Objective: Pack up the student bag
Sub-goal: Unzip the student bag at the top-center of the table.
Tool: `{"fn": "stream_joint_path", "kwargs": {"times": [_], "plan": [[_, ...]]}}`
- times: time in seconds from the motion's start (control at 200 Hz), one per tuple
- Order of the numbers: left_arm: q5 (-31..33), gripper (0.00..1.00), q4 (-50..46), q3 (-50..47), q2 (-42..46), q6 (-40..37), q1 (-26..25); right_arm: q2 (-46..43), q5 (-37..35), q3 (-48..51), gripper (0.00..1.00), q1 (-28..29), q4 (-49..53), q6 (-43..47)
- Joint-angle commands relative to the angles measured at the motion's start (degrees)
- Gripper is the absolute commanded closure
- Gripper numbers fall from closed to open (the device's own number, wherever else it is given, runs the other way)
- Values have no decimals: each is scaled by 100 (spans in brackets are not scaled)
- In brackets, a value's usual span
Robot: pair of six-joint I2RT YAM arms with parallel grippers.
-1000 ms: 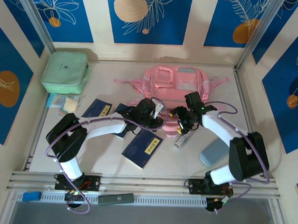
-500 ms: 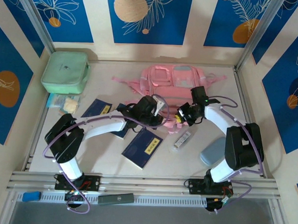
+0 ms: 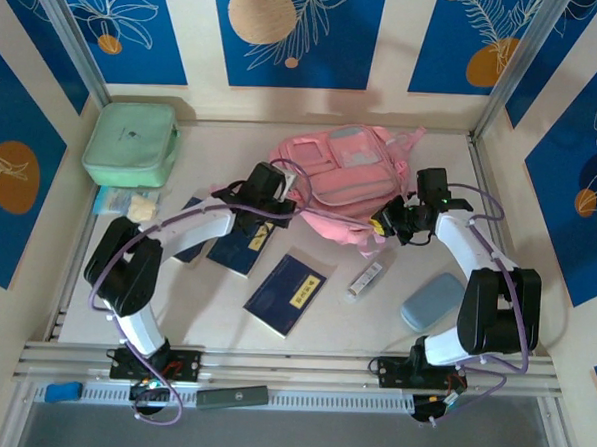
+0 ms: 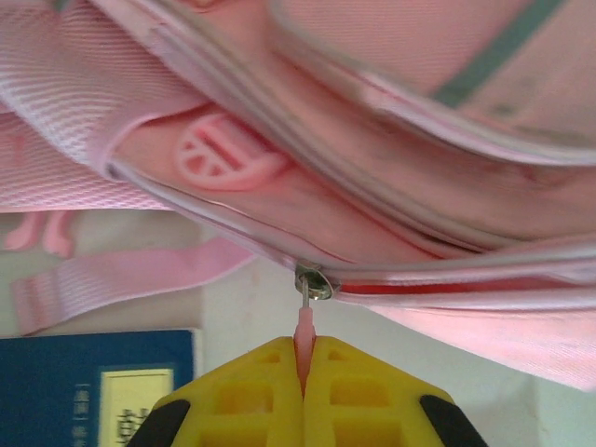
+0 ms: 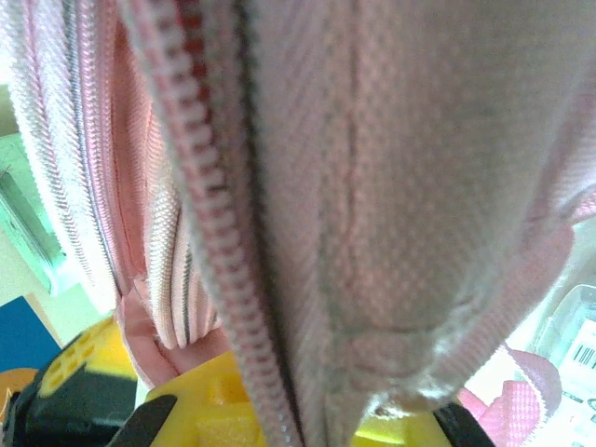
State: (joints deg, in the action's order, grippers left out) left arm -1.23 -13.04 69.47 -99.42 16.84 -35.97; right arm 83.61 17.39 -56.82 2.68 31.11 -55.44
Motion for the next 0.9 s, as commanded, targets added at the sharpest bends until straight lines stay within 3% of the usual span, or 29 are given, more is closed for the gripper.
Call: {"fn": "stream_joint_path", "kwargs": {"times": [0.0, 0.165, 0.275, 0.545, 0.71, 0.785, 0.855, 0.89], "plan": [[689, 100, -401, 300, -246, 173, 310, 71, -1, -295, 100, -17, -298, 111], [475, 100, -77, 423, -615, 179, 580, 245, -200, -344, 100, 399, -687, -102], [451, 100, -408, 957, -1000, 192, 752, 480, -425, -528, 100, 705, -786, -232], [336, 100, -641, 1387, -1394, 172, 1046, 561, -540, -439, 100, 696, -1118, -314], [281, 100, -633, 1436, -1395, 88, 1065, 911, -716, -764, 100, 1206, -1167, -234], [221, 100, -797, 1597, -1407, -36, 1074, 1017, -676, -796, 87, 1270, -1349, -298], [220, 70, -1037, 1668, -1337, -87, 1079, 1137, -393, -902, 64, 1236, -1422, -263], [161, 62, -1084, 1592, -1233, -68, 1074, 1172, -363, -1007, 55, 1248, -1261, -198]]}}
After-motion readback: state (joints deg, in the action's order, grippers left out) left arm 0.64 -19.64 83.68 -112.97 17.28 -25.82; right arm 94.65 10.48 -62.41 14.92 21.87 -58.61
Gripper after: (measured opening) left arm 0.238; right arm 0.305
